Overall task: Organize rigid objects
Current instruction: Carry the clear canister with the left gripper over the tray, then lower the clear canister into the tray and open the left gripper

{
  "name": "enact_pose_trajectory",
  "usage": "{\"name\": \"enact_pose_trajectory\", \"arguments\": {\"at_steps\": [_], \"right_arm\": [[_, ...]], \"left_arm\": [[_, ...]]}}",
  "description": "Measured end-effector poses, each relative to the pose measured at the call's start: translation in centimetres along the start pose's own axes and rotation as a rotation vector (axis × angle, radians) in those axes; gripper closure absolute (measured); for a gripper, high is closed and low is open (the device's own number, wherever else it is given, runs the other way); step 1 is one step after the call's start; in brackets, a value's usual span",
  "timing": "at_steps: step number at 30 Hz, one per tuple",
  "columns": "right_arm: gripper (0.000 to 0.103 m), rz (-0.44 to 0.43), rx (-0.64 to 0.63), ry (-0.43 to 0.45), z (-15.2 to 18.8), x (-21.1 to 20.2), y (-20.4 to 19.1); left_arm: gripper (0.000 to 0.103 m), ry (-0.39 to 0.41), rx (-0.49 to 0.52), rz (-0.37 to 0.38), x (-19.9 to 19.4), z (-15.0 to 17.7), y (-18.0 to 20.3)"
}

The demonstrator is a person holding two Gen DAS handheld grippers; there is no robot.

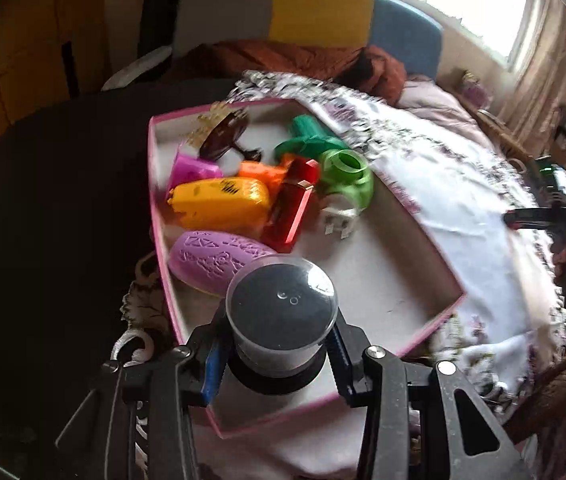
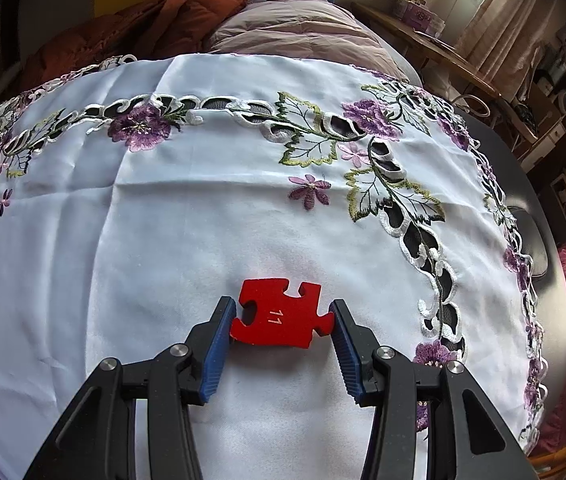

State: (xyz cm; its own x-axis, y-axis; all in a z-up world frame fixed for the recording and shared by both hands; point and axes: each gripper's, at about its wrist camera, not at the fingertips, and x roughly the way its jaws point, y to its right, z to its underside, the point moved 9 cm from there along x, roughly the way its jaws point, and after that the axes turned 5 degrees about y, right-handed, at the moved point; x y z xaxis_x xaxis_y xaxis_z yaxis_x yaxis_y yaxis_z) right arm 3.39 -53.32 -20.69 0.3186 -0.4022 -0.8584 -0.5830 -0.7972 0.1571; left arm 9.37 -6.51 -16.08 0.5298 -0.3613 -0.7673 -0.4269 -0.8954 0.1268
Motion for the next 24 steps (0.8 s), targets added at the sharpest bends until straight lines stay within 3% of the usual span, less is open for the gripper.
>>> {"name": "enact_pose_trajectory", "arguments": {"at_steps": [8,15,24], "right_arm": [[0.054,0.001,-0.001,0.0,0.0,0.0,0.0],[0.055,0.0,0.002,0.0,0.0,-0.1,0.0],[0.054,0.0,-0.013,0.007,0.0,-0.2,-0.3]], "left_arm": [[0.059,0.038,0.019,-0.03,0.4,-0.5,-0.5],[0.047,0.047,-0.012,-0.029,-0.7,-0.6,-0.6],[0.045,0.103,-0.012,-0.05,-3.2,-1.5,-0.3]]}}
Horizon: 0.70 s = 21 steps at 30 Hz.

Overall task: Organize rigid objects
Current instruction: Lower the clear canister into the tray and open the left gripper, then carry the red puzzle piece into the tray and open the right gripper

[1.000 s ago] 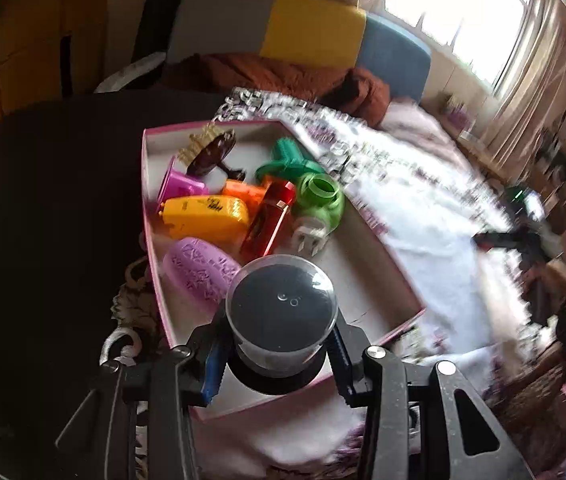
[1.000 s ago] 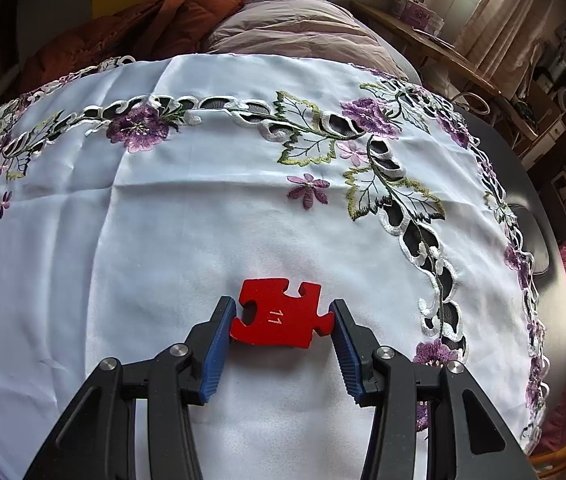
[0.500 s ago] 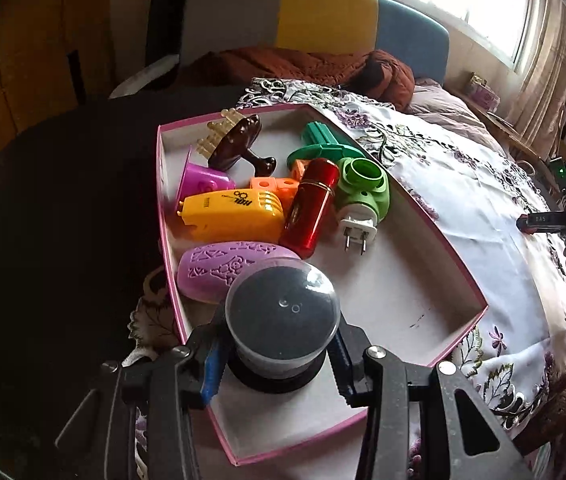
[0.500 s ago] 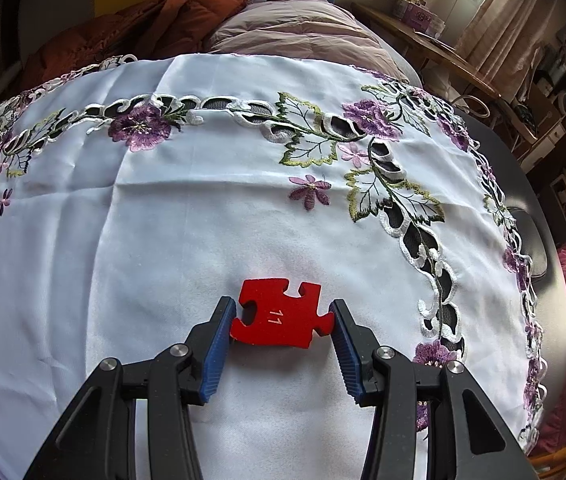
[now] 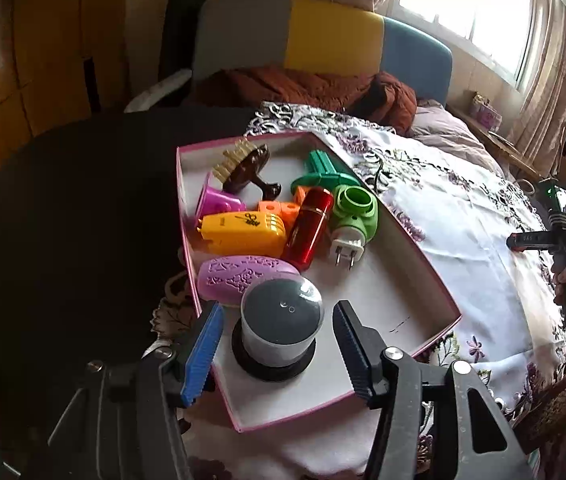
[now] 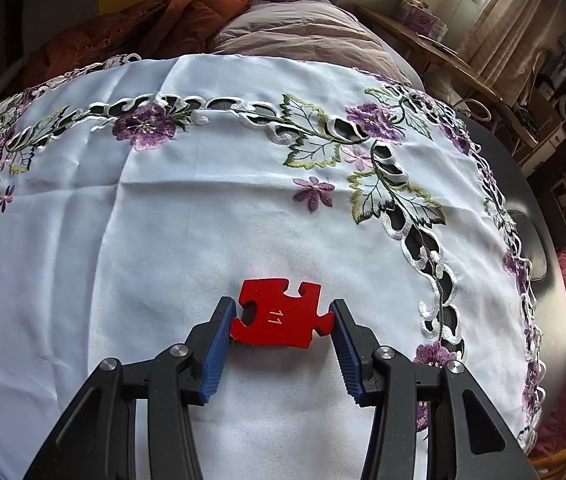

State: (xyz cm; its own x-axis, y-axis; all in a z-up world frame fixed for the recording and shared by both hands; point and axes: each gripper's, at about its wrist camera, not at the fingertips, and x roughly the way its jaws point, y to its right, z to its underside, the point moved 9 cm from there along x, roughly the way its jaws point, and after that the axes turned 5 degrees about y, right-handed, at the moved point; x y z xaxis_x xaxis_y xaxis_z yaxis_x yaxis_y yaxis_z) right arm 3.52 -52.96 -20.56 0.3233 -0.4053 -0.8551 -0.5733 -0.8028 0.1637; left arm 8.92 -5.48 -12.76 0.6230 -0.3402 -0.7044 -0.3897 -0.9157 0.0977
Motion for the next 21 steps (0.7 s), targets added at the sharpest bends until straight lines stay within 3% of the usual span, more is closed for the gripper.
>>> {"name": "enact_pose_trajectory", "arguments": {"at_steps": [7,14,21], "right_arm": [[0.055,-0.055,-0.007,0.012,-0.1,-0.4,-1.3],[0.055,-0.209,-0.08,0.013,0.2,-1.2,-5.1],[0.055,-0.236,-0.112,0.003,0.6,-1.9,-6.5]], "left_arm": [[0.045,0.036,-0.007,-0.019,-1.3,-0.7,-0.4],[0.045,0.061,-0.029,-0.032,-2.2,-1.2,-1.3],[0.045,0.074,-0.058,-0.029,-2.8,-1.3,-2.1]]}}
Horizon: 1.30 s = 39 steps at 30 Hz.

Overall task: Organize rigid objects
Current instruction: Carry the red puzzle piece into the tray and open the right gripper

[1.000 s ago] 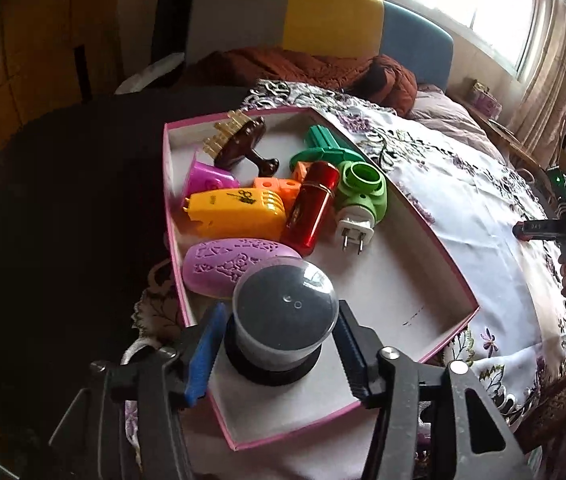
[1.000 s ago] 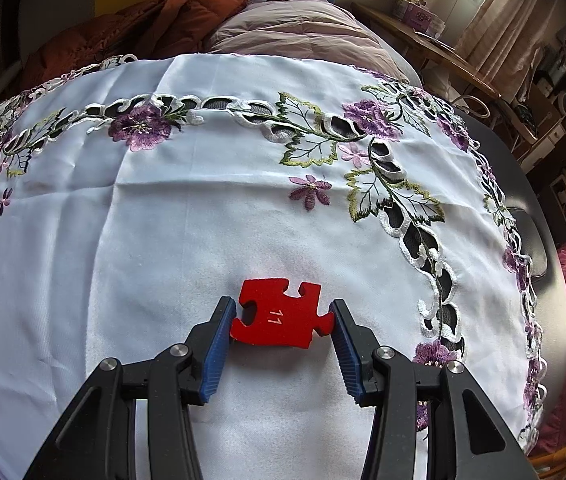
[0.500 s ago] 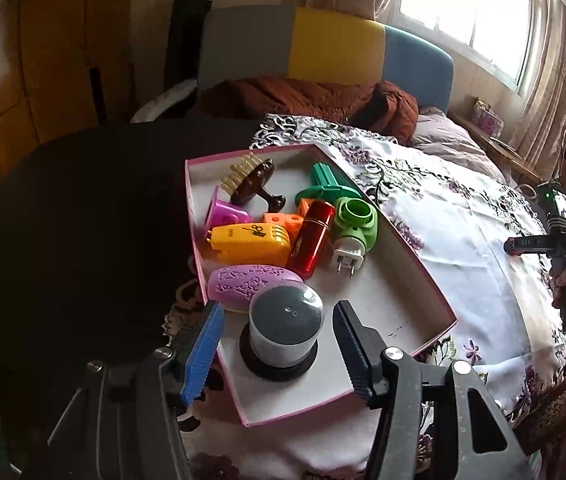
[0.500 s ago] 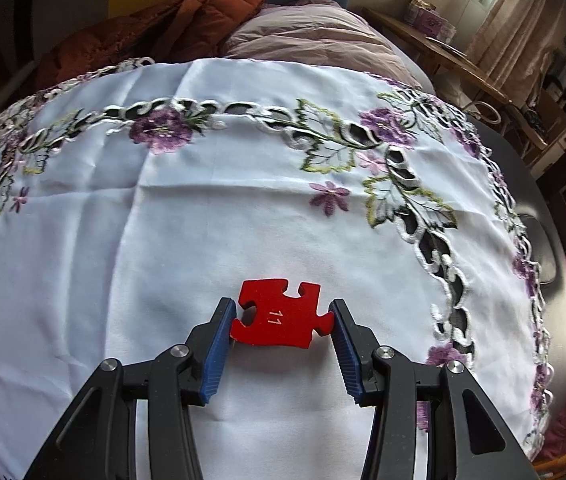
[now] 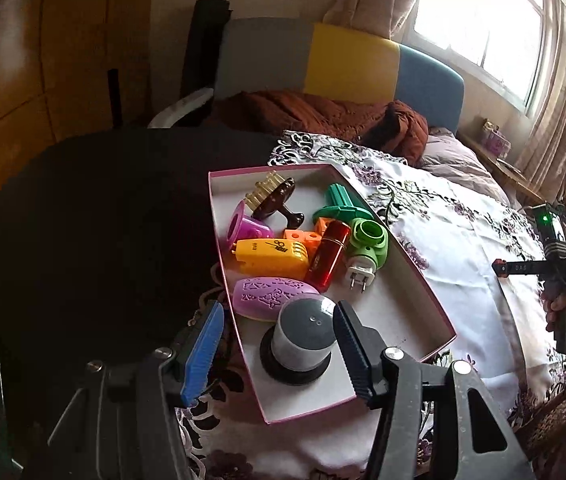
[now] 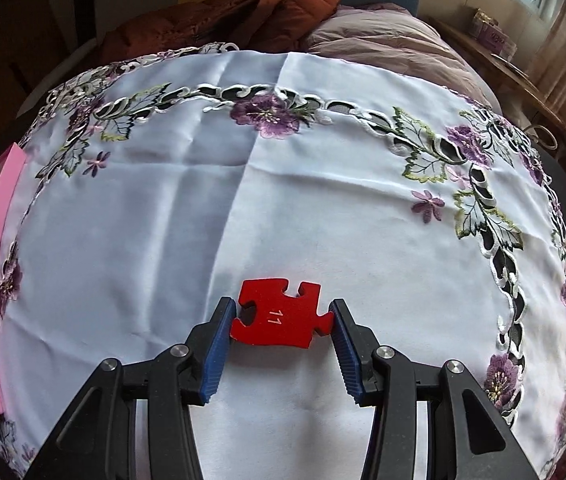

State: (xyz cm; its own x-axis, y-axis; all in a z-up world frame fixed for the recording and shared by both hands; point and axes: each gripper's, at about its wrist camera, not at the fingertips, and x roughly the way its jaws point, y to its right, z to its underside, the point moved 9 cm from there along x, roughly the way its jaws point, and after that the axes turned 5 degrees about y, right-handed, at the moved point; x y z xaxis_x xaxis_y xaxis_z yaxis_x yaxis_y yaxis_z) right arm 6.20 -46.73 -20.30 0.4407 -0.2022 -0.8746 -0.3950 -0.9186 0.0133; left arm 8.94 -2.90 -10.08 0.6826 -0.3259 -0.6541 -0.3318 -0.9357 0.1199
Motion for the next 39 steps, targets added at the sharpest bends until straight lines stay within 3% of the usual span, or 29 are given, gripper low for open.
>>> {"name": "enact_pose_trajectory", "arguments": {"at_steps": [4,9,16,21,27,33,39], "right_arm": [[0.055,-0.044,-0.028,-0.001,0.1,-0.8,-1.7],[0.055,-0.163,-0.114,0.071,-0.2,-3.8,-6.9],[0.055,-0.387,-0.327,0.173,0.8,-9.5,-18.8],[0.055,-0.508,-0.492,0.189,3.3,-12.2,-26.6],[0.055,-0.466,-0.634,0.154,5.8,-10.1,-31.6],[0.054,-0.349,-0.681,0.128,5.6,-6.3,-32.2],[0.051,-0.371,-0.655,0.113,5.7,-5.4,-32.0]], "left_arm": [[0.045,0.005,-0.02,-0.004,-0.1,-0.1,-0.6],[0.045,0.013,-0.061,-0.024,-0.1,-0.3,-1.8],[0.045,0.026,-0.116,-0.057,-0.6,-0.6,-3.7],[0.045,0.027,-0.135,-0.069,-0.7,-0.4,-4.6],[0.04,0.015,-0.144,-0.081,-0.6,0.0,-5.1],[0.04,-0.002,-0.155,-0.085,-0.1,0.7,-5.4],[0.037,-0.006,-0.157,-0.102,0.0,0.8,-5.6]]}}
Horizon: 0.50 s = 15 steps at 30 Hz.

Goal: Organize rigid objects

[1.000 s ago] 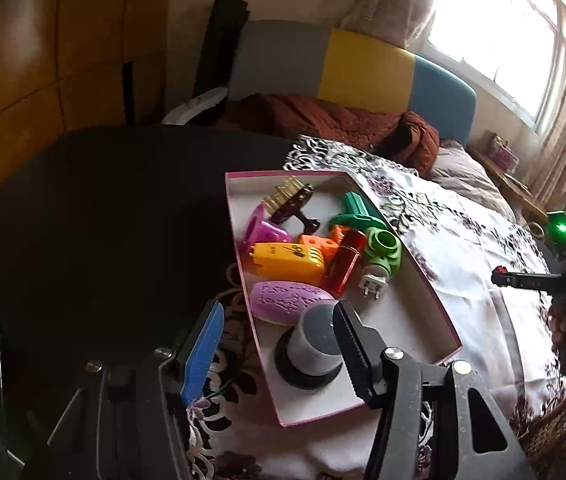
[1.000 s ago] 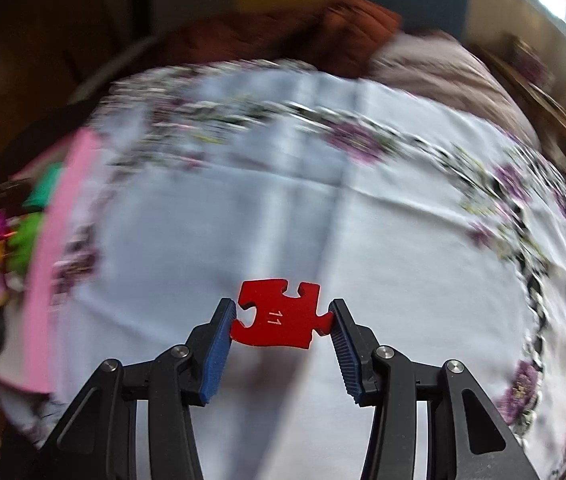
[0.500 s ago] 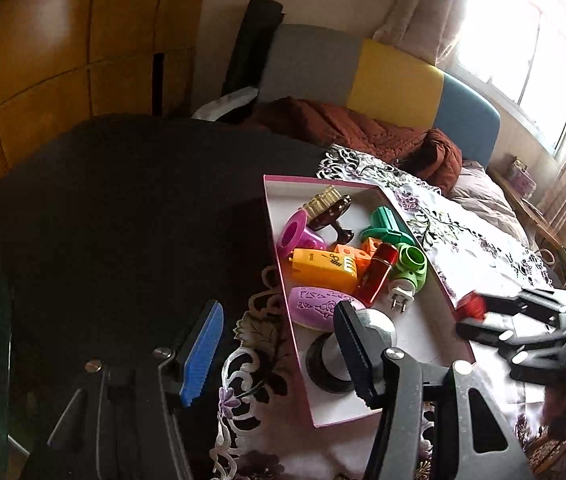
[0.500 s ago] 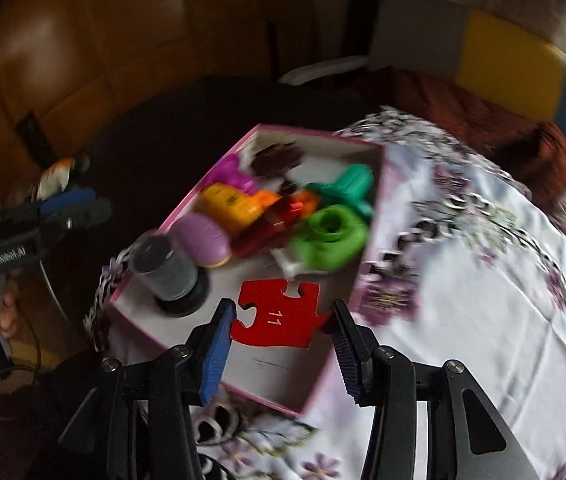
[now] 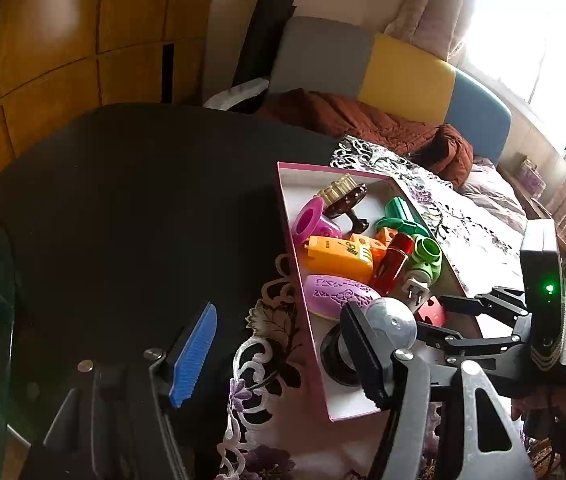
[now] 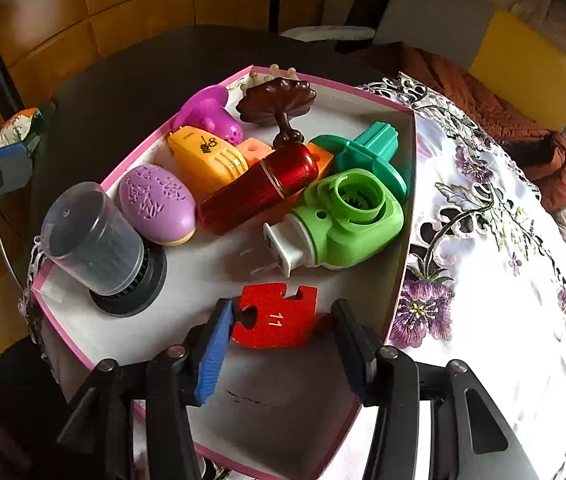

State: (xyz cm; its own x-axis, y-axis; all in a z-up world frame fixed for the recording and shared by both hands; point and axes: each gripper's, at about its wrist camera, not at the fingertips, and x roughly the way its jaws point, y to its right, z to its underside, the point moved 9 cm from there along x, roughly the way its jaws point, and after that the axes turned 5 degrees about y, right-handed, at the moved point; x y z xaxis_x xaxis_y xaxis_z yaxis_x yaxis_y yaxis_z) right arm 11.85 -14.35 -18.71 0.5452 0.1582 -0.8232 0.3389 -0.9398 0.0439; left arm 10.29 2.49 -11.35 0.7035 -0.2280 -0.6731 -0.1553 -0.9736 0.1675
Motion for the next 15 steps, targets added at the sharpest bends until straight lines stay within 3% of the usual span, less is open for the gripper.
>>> {"name": "enact_pose_trajectory", "arguments": {"at_steps": [7,15], "right_arm": [[0.034,-0.017,0.03,0.025,0.1,-0.9,-0.9],[0.016,0.041,0.187,0.167,-0.7,-5.2,-0.1]], "left_arm": [[0.036,0.026,0.004,-0.054,-0.6,-0.4,-0.1],[0.036,0.077,0.012,-0.167,-2.3,-1.3,-0.4]]}}
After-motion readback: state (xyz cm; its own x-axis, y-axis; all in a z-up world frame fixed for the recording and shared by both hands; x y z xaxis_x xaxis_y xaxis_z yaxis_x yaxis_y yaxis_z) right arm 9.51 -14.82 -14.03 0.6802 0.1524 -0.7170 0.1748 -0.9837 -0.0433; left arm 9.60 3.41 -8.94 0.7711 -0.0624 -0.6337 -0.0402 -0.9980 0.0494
